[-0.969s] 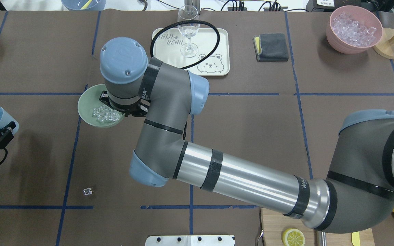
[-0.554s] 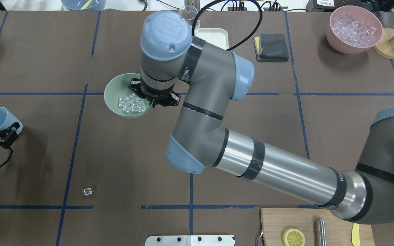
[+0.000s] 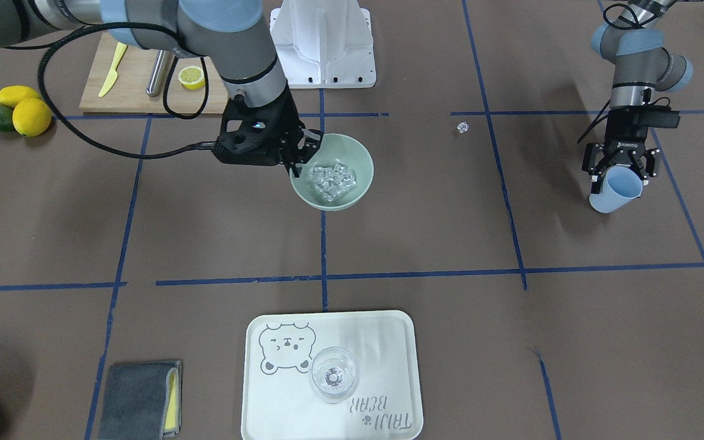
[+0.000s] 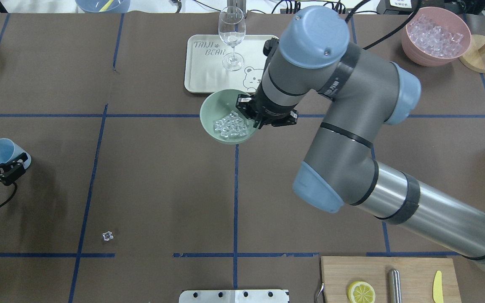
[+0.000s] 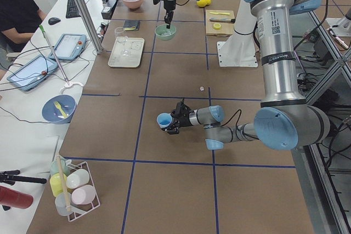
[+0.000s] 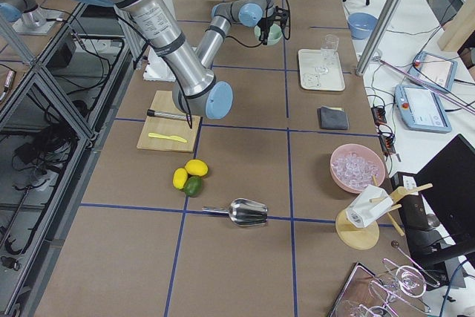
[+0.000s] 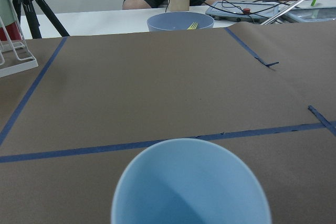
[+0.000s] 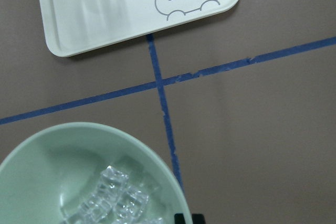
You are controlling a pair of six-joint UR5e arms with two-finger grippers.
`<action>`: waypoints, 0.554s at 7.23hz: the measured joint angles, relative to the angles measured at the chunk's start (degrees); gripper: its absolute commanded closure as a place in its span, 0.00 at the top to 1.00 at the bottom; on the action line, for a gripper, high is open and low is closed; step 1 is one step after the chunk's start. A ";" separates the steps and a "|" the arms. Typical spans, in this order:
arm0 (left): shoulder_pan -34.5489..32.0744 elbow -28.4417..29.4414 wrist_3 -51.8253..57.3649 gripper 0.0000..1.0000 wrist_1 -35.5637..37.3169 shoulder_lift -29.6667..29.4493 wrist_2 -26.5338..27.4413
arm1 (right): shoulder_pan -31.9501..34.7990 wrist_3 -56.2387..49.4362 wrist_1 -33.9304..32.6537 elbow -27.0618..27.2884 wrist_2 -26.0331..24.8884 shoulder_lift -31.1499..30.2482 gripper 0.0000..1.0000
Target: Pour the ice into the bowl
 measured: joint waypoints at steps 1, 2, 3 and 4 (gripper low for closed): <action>0.00 -0.05 0.35 1.00 0.01 0.04 -0.03 | 1.52 -1.66 -0.10 1.63 1.14 -2.72 0.00; -0.01 -0.37 1.22 1.00 0.01 0.14 -0.15 | 3.11 -3.22 -0.14 2.65 2.37 -4.85 0.00; -0.11 -1.27 2.94 1.00 0.02 0.39 -0.61 | 4.31 -4.77 -0.15 3.32 3.18 -6.79 0.00; -0.27 -2.71 4.75 1.00 0.02 0.90 -1.58 | 4.88 -5.75 -0.14 3.60 3.46 -8.44 0.00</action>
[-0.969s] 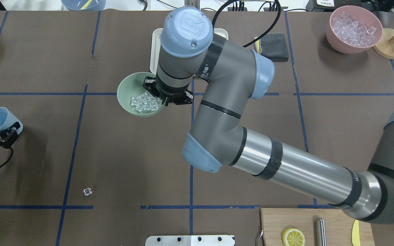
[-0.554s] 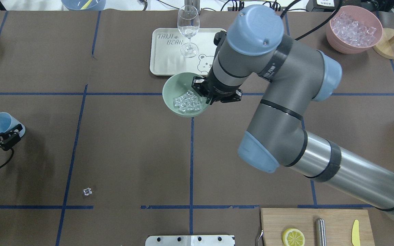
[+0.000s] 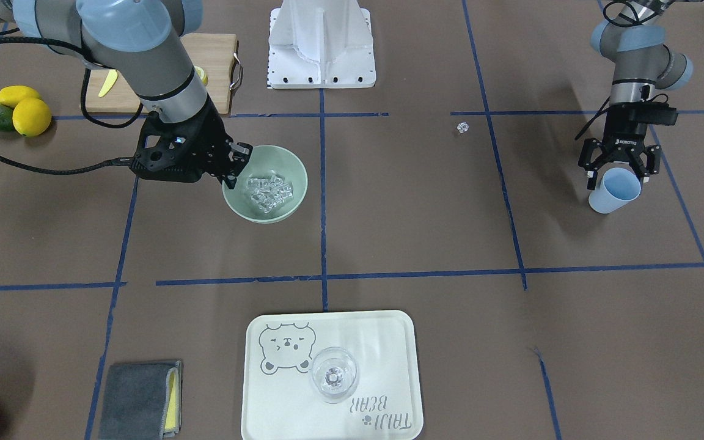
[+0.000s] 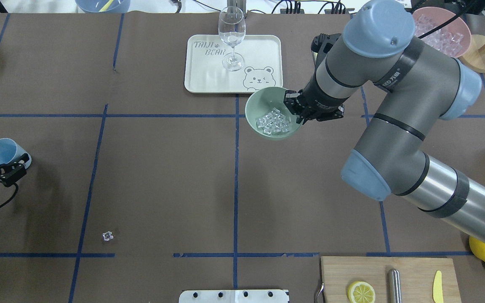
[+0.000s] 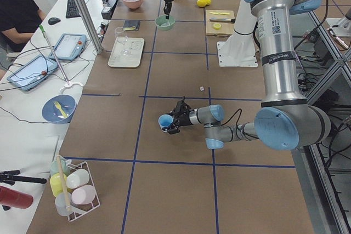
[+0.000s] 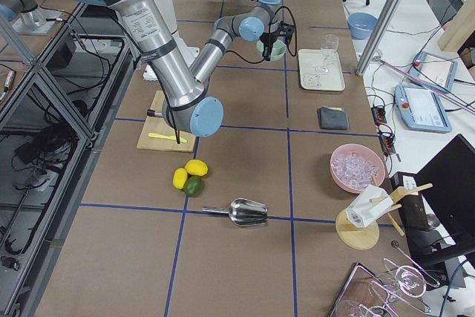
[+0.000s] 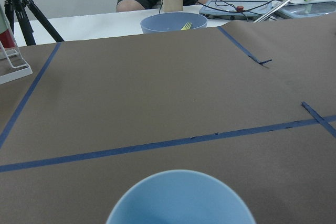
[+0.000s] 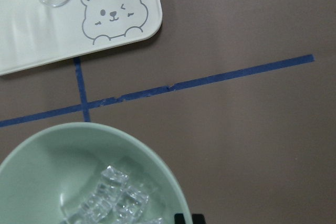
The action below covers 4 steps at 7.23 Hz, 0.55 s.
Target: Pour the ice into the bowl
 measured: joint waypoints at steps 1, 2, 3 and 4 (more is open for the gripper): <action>-0.17 -1.45 1.30 1.00 0.02 0.63 -0.94 | 0.39 -0.59 0.04 0.17 0.03 -1.48 0.00; -0.35 -2.22 2.24 1.00 0.04 1.09 -1.43 | 0.76 -1.00 0.10 0.31 0.02 -2.78 0.00; -0.55 -2.59 3.11 1.00 0.02 1.54 -1.80 | 1.08 -1.51 0.16 0.43 0.00 -3.85 0.00; -0.99 -2.82 3.83 1.00 0.02 1.94 -2.25 | 1.36 -1.96 0.17 0.50 0.01 -4.55 0.00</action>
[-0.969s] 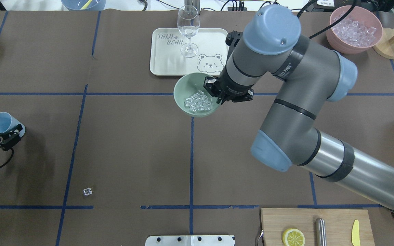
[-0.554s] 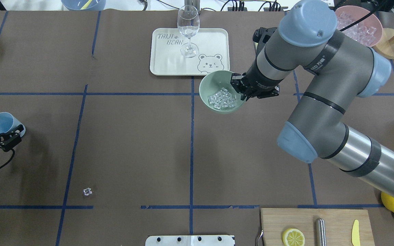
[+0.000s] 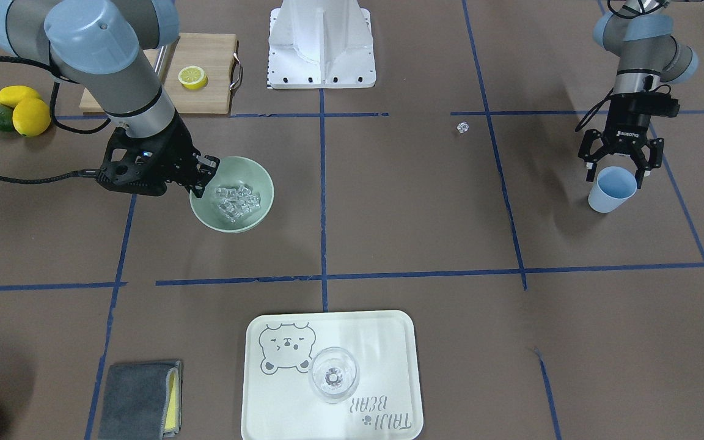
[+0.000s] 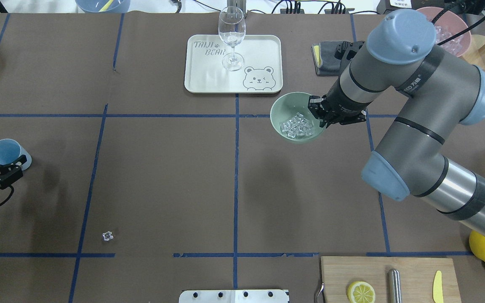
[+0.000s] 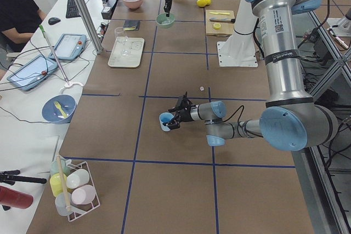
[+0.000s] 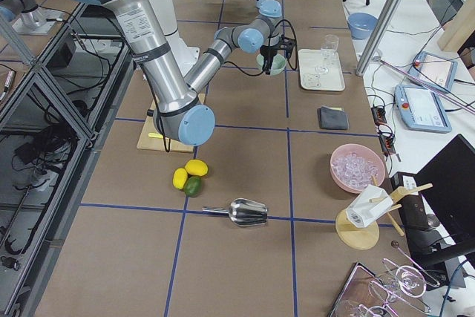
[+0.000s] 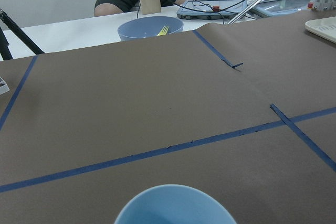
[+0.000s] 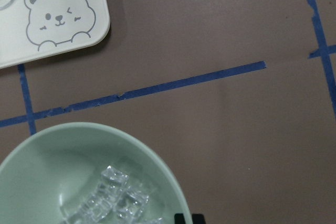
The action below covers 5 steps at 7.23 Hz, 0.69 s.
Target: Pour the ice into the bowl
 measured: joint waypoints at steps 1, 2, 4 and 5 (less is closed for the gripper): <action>-1.41 -0.30 1.35 1.00 0.03 0.20 -0.94 | 0.39 -0.57 0.00 0.26 0.01 -0.97 0.00; -3.84 -0.67 3.44 1.00 0.10 0.19 -2.92 | 0.88 -1.84 0.03 0.97 -0.05 -2.62 0.00; -9.58 -2.61 7.09 1.00 3.46 -0.51 -9.70 | 1.78 -6.48 0.38 3.15 -0.44 -8.03 0.00; -13.04 -5.98 8.47 1.00 9.64 -1.38 -14.41 | 2.35 -9.57 0.71 4.15 -0.58 -11.25 0.00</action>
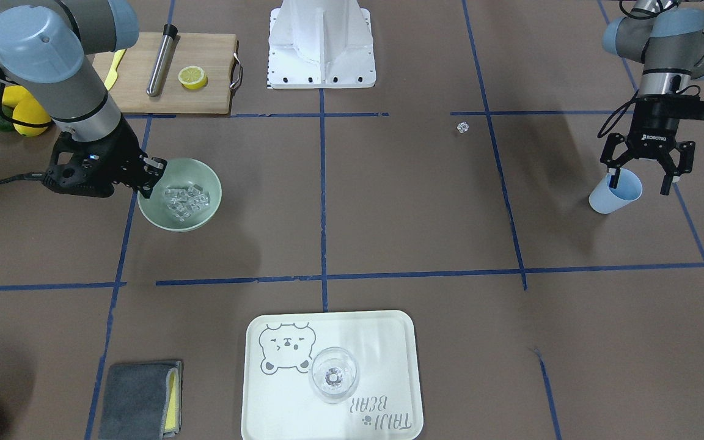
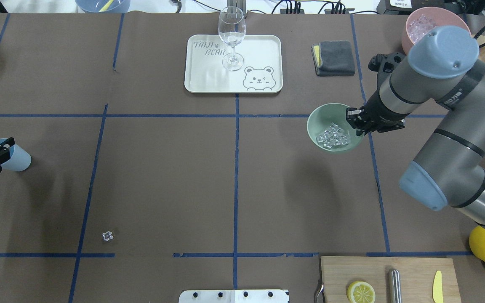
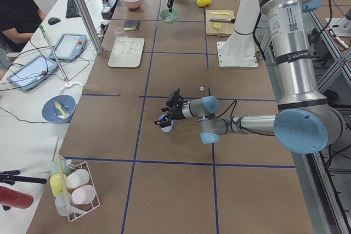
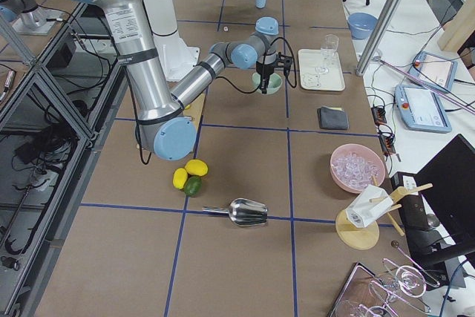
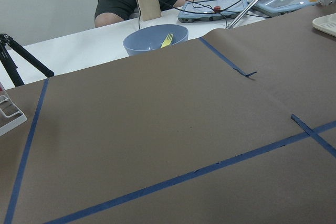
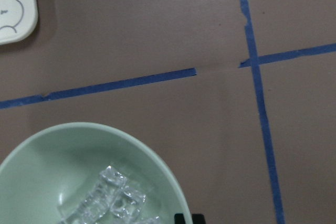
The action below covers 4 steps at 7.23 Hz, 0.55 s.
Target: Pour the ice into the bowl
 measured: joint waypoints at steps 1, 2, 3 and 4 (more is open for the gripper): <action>-3.49 -3.47 2.08 1.00 7.17 -1.44 -4.19 | 0.83 -2.98 1.16 0.62 -0.06 -3.44 0.00; -7.08 -5.97 5.09 1.00 14.09 -3.65 -8.03 | 2.20 -6.20 4.51 0.77 -0.07 -8.09 0.00; -10.62 -6.98 7.61 1.00 19.23 -5.96 -12.56 | 3.69 -9.20 9.31 0.50 -0.02 -13.28 0.00; -14.39 -7.33 9.93 1.00 23.30 -7.91 -17.87 | 5.16 -12.28 13.76 -0.27 0.08 -17.87 0.00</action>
